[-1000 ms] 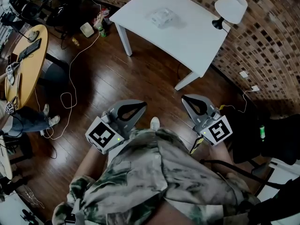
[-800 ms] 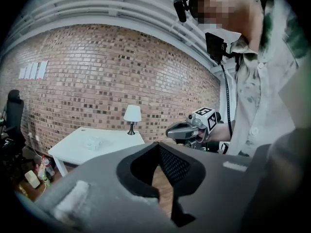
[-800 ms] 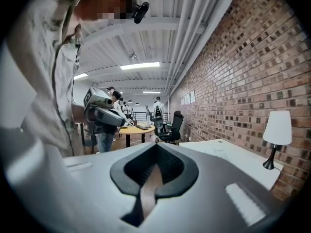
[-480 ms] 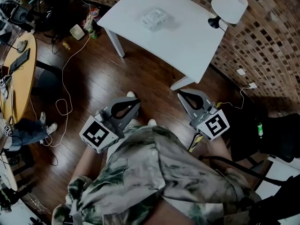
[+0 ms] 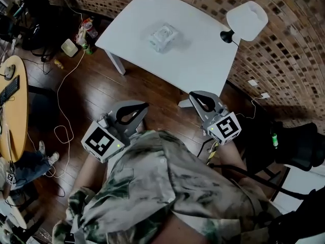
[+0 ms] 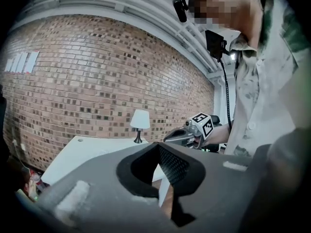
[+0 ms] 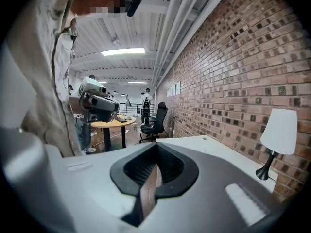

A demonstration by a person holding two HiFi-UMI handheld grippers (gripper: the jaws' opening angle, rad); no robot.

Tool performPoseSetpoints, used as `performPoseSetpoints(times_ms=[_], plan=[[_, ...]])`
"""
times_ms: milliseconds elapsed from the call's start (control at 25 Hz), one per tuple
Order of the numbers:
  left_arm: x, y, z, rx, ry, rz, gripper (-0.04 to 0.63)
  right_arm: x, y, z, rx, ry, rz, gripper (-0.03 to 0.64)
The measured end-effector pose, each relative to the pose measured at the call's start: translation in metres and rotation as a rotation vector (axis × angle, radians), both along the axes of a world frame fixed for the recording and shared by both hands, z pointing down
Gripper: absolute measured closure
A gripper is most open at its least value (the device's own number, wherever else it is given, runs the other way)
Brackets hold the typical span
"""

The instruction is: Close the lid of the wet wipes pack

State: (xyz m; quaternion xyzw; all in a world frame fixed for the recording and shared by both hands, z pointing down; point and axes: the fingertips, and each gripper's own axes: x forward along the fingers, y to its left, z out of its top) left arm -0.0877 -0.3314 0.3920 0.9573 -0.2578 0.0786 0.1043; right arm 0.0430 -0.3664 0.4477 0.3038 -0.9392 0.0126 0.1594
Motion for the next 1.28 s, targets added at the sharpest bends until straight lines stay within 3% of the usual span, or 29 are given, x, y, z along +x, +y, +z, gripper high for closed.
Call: performPoseSetpoints(times_ms=[480, 1000, 1280], plan=[[-0.060, -0.072, 0.013, -0.015, -0.015, -0.023, 0.595, -0.035, -0.109, 0.057, -0.058, 0.061, 0.035, 0.615], [-0.054, -0.138, 0.003, -0.036, -0.034, -0.166, 0.595, -0.014, -0.223, 0.143, -0.157, 0.149, -0.011, 0.615], [-0.049, -0.161, 0.005, -0.042, -0.067, -0.228, 0.595, -0.008, -0.272, 0.183, -0.221, 0.140, -0.007, 0.615]])
